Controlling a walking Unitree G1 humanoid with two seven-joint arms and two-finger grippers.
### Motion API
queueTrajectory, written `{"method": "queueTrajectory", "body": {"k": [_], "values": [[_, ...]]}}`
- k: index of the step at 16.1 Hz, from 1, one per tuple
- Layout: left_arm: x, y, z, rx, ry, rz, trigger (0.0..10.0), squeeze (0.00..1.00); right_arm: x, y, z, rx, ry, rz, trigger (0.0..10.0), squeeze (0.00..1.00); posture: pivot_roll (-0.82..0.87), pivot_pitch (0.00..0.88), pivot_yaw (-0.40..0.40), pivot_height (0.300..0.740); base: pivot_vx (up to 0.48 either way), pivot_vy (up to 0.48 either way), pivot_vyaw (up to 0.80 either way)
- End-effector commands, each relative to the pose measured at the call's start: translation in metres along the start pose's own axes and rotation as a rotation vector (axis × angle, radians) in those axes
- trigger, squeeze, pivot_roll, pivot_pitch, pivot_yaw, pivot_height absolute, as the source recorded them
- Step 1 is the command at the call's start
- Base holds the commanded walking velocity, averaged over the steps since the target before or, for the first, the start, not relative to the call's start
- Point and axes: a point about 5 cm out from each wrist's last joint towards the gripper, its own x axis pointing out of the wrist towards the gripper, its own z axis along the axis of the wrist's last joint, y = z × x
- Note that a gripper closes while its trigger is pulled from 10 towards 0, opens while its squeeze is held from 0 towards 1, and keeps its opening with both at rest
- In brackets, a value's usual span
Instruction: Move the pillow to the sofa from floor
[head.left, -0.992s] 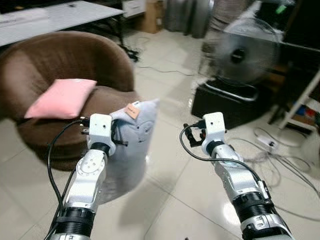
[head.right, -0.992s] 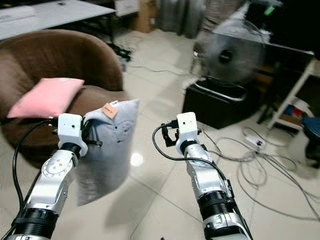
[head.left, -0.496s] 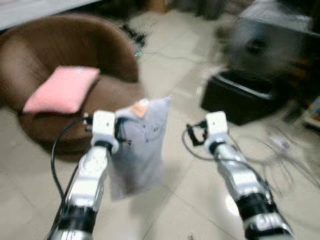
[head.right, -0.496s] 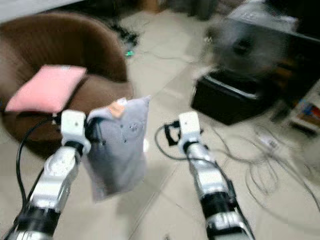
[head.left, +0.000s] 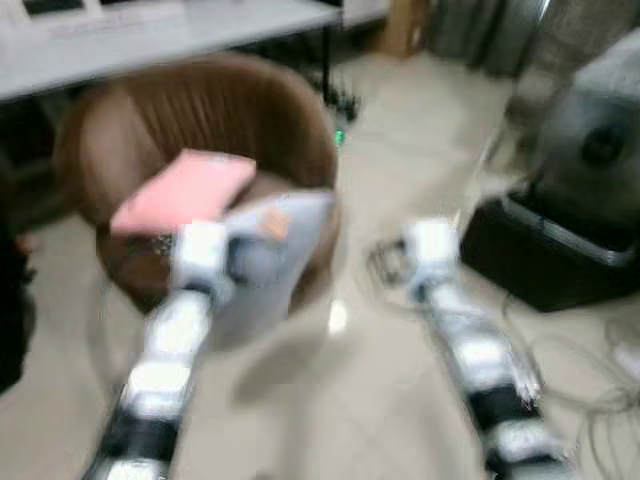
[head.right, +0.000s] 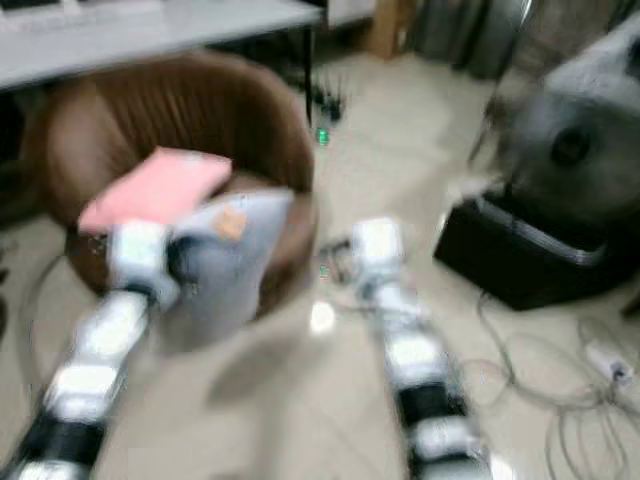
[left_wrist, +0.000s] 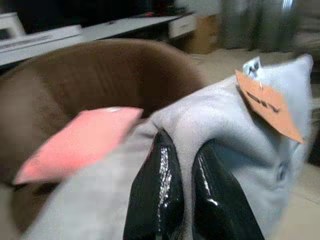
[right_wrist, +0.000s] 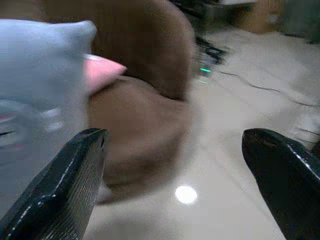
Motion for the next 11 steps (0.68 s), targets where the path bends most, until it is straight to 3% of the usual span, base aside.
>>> {"method": "queueTrajectory", "body": {"k": [1,7,11], "values": [[0.0062,-0.0096,0.0195,0.006,-0.085,-0.042,10.0,0.00,-0.0036,-0.0151,-0.0036,-0.001,0.013,-0.045,10.0,0.00,0.07,0.000,0.037,0.740,0.480,0.000,0.00],[0.0087,-0.0064,0.0226,0.032,-0.088,-0.067,10.0,0.00,-0.0029,-0.0117,-0.0044,0.001,0.000,-0.061,10.0,0.00,0.06,0.000,0.066,0.740,0.480,0.000,0.00],[0.0086,-0.0051,0.0228,0.038,-0.088,-0.071,10.0,0.00,-0.0015,-0.0096,-0.0028,-0.005,-0.016,-0.055,10.0,0.00,0.07,0.000,0.065,0.740,0.480,0.000,0.39]]}}
